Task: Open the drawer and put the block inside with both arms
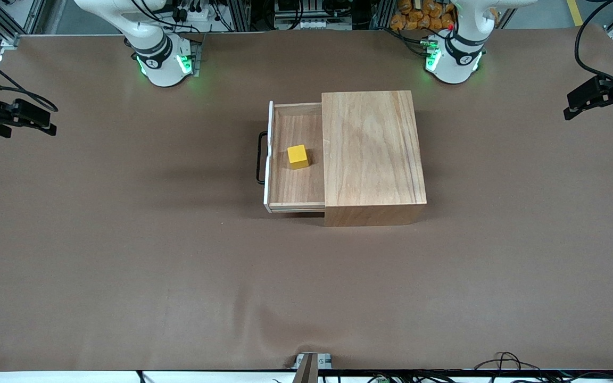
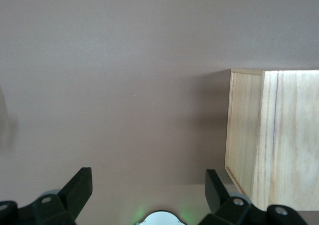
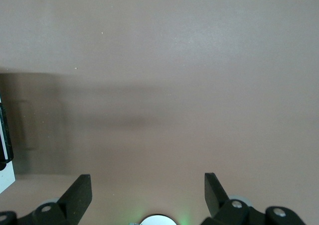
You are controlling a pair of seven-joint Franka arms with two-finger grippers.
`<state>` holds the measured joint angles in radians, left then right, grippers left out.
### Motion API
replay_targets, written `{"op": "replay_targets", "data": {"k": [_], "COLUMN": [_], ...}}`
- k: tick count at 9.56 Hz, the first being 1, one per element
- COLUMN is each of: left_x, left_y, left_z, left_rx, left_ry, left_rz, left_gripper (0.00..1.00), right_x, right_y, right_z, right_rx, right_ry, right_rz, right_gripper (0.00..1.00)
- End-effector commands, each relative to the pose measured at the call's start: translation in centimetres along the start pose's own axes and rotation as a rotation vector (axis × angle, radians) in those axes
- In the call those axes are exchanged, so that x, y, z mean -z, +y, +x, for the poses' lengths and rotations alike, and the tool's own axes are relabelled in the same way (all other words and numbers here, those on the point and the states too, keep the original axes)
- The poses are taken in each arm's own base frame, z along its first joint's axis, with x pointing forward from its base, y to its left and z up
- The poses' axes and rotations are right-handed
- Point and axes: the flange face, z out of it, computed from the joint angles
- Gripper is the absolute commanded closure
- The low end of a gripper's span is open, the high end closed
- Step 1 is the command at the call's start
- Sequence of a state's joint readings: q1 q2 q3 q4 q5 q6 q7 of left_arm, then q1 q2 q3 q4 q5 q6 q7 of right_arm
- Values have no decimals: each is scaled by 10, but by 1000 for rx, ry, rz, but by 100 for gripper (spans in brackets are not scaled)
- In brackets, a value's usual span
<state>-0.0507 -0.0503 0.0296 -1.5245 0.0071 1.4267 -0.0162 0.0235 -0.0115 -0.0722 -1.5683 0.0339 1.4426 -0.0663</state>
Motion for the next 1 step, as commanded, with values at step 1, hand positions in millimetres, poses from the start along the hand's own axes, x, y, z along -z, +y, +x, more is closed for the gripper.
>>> {"op": "replay_targets", "data": {"k": [1], "left_x": [5], "left_y": [-1], "left_z": [-1], "left_rx": [-3], "left_ry": [-6], "left_rz": [-4], "left_gripper": [0], "right_x": [2], "right_y": [5], "right_z": [-10], "right_rx": [-9], "right_ry": [-6], "right_rz": [-17], "right_gripper": [0]}}
